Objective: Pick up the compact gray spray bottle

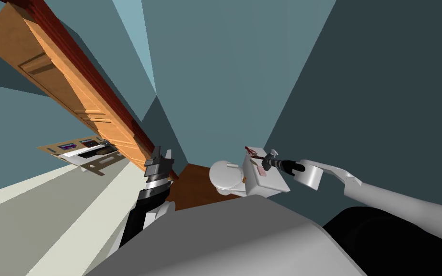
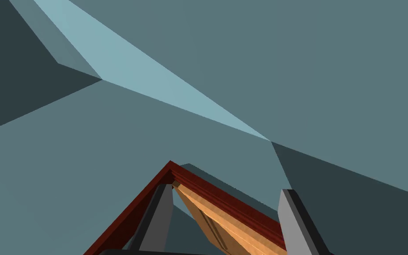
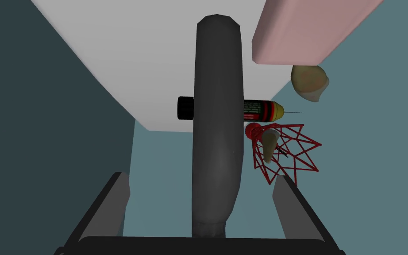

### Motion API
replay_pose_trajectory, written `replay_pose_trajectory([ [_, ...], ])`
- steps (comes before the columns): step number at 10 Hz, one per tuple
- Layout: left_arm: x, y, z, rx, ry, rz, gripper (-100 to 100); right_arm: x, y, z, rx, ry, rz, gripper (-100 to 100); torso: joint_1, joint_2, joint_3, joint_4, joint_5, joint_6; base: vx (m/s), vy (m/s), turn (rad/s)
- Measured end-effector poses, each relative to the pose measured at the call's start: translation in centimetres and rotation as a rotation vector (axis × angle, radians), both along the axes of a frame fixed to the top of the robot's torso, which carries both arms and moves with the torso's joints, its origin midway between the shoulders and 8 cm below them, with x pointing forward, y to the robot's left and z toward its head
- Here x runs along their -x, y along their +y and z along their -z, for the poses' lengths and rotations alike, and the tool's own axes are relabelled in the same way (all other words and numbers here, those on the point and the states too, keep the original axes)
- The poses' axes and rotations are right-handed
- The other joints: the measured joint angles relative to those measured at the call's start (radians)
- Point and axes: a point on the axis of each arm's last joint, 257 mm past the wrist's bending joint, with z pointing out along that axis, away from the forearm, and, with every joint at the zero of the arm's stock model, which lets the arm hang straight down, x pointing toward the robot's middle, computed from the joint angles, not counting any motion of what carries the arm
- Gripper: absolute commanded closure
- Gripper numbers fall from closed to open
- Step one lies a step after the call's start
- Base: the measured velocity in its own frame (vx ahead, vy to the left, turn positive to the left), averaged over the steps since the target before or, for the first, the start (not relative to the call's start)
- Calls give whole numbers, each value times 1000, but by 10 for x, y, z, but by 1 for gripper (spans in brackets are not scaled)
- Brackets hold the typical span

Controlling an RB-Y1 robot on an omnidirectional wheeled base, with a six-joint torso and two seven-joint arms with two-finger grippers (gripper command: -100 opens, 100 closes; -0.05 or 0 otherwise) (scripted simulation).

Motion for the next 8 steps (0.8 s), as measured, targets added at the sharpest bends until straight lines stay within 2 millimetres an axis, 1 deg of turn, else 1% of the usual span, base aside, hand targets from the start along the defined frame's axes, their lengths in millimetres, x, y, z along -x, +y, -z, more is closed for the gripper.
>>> replay_pose_trajectory([
  [1,0,0,0,0,0,0,0,-2,-11,-3,-2,-2,28,-100,0,0,0,0,0,-2,-114,12,182],
  [2,0,0,0,0,0,0,0,-1,-21,-3,-1,-2,52,-100,0,0,0,0,0,0,-130,48,372],
  [3,0,0,0,0,0,0,0,0,-32,0,-5,-4,79,-100,2,1,0,0,0,-1,-115,44,176],
  [4,0,0,0,0,0,0,0,1,-44,1,-2,-4,103,-100,2,0,0,0,0,0,-121,53,298],
  [5,0,0,0,0,0,0,0,5,-57,1,-3,-6,134,-100,2,1,0,0,1,-1,-104,25,192],
  [6,0,0,0,0,0,0,0,6,-69,2,-1,-7,159,-100,0,0,0,0,0,0,-142,32,350],
  [7,0,0,0,0,0,0,0,9,-79,1,-3,-10,188,-100,1,2,1,0,0,-1,-112,23,176],
  [8,0,0,0,0,0,0,0,11,-90,-1,-1,-12,212,-100,0,1,0,0,0,1,-105,45,353],
])
